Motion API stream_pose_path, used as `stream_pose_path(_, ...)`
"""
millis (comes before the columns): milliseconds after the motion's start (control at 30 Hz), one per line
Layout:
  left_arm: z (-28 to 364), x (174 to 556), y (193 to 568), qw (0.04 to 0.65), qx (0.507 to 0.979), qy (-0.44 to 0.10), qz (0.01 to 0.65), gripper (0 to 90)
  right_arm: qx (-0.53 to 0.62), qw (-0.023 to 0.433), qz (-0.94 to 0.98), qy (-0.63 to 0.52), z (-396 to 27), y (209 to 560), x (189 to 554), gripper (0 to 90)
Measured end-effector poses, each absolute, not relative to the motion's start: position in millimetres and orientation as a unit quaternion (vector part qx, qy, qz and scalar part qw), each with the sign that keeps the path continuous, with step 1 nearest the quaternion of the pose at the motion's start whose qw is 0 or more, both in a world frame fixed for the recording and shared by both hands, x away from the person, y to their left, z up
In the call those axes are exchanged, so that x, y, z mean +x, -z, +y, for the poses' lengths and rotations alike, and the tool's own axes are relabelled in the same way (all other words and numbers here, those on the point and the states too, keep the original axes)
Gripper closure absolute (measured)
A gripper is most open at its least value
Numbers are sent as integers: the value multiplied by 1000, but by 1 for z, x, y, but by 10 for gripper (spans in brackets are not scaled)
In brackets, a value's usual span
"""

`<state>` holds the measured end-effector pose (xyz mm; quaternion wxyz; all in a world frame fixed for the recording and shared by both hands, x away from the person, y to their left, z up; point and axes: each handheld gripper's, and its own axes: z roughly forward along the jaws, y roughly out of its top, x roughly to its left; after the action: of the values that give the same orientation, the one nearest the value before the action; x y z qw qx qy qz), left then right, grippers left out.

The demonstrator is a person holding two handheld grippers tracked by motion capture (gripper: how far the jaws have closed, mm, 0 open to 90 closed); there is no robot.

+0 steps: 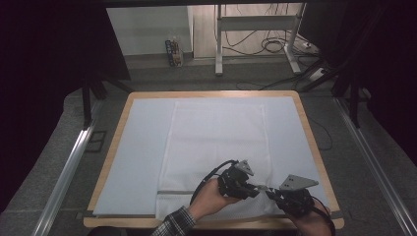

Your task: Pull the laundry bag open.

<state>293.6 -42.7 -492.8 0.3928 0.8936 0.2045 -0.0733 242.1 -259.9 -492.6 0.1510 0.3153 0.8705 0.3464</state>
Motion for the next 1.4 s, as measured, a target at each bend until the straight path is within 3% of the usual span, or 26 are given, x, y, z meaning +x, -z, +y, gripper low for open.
stream_pose_path(333, -42, 295, 495, 393, 895, 72, 199, 853, 309, 150, 874, -343, -259, 492, 241, 825)
stream_pose_path(900, -46, 299, 498, 393, 887, 87, 224, 816, 303, 149, 878, -340, -257, 493, 240, 828)
stream_pose_path(1400, -40, 300, 498, 382, 895, 85, 214, 870, 313, 155, 876, -333, -257, 492, 241, 853)
